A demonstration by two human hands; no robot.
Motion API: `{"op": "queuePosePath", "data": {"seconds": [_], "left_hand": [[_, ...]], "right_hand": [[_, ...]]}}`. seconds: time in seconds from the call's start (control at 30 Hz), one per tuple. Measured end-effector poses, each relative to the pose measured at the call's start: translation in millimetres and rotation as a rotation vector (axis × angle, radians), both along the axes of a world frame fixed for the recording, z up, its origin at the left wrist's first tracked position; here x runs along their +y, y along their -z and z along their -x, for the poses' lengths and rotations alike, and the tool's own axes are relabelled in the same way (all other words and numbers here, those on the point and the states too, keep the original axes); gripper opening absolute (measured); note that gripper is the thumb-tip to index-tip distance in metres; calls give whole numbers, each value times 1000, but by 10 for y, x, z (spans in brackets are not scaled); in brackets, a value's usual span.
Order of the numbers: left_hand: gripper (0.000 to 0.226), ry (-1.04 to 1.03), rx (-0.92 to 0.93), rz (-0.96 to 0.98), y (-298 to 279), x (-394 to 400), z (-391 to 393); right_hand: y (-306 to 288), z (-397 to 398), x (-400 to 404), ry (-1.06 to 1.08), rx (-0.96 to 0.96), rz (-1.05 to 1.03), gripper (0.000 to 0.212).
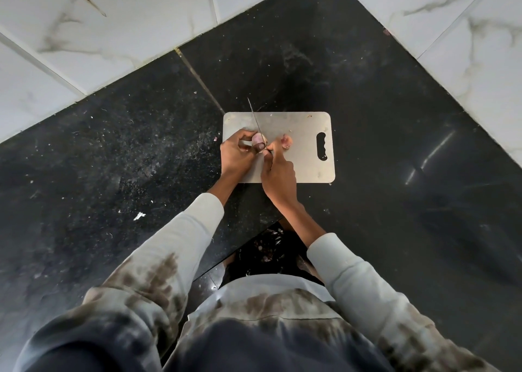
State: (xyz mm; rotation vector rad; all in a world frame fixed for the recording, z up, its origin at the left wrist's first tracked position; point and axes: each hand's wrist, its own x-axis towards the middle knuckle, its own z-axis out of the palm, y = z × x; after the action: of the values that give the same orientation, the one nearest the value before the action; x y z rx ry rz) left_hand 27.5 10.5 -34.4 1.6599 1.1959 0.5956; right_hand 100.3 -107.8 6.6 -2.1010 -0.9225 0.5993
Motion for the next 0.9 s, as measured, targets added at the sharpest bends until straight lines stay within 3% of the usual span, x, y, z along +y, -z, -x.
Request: {"op": "queuePosePath", "data": {"seconds": [0.2,0.37,0.63,0.8,0.9], "left_hand": [[34,52,25,-20,4,-53,-9],[20,8,24,-21,-5,-28,-21],[26,33,79,-29,5,30,-4],[26,50,84,-41,-20,29,-1],[30,57,107,-48,-31,35,3]], "right_hand": [[47,-82,44,52,150,65,37],[61,-78,47,84,239,1,51],[95,-110,-31,59,217,74,60],[57,-137,99,24,201,36,24],[61,-118,156,31,190,36,15]]}}
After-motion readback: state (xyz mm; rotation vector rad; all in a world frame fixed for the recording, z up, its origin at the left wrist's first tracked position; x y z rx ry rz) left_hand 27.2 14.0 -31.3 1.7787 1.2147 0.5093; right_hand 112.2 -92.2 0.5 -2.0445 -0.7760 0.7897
